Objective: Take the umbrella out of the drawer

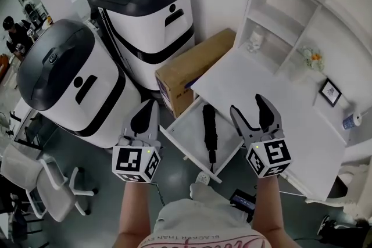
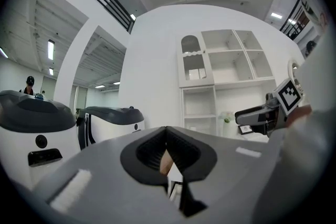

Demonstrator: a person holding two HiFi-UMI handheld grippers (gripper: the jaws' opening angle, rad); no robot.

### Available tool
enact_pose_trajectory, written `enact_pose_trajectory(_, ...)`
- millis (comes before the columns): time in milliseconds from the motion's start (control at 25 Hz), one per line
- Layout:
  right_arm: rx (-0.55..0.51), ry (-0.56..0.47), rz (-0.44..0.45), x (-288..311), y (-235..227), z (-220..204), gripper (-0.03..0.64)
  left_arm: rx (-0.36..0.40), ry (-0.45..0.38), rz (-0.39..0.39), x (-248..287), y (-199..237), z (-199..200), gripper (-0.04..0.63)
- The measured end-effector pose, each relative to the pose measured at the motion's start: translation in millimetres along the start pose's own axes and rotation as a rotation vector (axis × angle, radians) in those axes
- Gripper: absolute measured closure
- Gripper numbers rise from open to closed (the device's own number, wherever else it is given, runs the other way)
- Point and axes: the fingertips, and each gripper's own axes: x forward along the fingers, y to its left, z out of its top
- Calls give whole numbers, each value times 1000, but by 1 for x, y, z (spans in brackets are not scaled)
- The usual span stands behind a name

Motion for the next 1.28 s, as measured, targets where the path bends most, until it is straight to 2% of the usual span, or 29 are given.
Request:
enact_pose_trajectory(240, 59, 83, 27, 30, -7, -44, 322, 8, 104, -1, 29, 1, -39, 586)
enact_pose_trajectory(640, 159, 268, 29, 52, 6, -127, 322, -74, 214, 2, 47, 13, -96, 586)
enact_pose_trajectory(1000, 244, 480, 40, 66, 33, -214, 322, -92, 325, -117, 73, 8, -152, 586)
enact_pose_trajectory(1280, 276, 589, 17, 79, 37, -265, 322, -106, 362, -159, 88, 10, -181, 586)
